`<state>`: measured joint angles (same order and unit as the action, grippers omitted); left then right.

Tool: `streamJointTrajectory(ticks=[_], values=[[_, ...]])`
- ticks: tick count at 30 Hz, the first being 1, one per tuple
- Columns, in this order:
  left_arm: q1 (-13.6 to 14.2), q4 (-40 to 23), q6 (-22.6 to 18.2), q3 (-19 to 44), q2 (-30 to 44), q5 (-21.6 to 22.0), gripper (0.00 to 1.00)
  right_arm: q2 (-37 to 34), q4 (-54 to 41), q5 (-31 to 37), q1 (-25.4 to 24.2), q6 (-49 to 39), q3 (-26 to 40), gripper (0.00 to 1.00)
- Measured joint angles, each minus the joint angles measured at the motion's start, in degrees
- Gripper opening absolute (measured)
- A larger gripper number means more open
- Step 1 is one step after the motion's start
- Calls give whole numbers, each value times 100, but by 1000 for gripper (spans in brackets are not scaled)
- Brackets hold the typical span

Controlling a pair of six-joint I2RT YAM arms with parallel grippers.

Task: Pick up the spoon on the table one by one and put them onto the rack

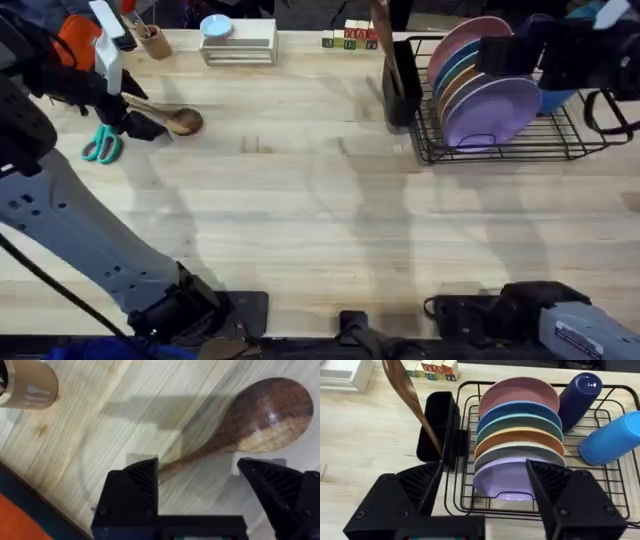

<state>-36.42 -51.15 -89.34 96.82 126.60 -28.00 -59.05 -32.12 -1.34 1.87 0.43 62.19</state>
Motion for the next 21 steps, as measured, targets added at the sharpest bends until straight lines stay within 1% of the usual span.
streamJointTrajectory(ticks=[7,15,21], values=[[-11,-72,2,50,57,-59,992,0,2,2,0,0,0,993],[-26,-81,273,70,100,-111,992,0,0,0,0,0,0,993],[-26,-71,348,70,123,-198,992,0,2,0,0,0,0,993]])
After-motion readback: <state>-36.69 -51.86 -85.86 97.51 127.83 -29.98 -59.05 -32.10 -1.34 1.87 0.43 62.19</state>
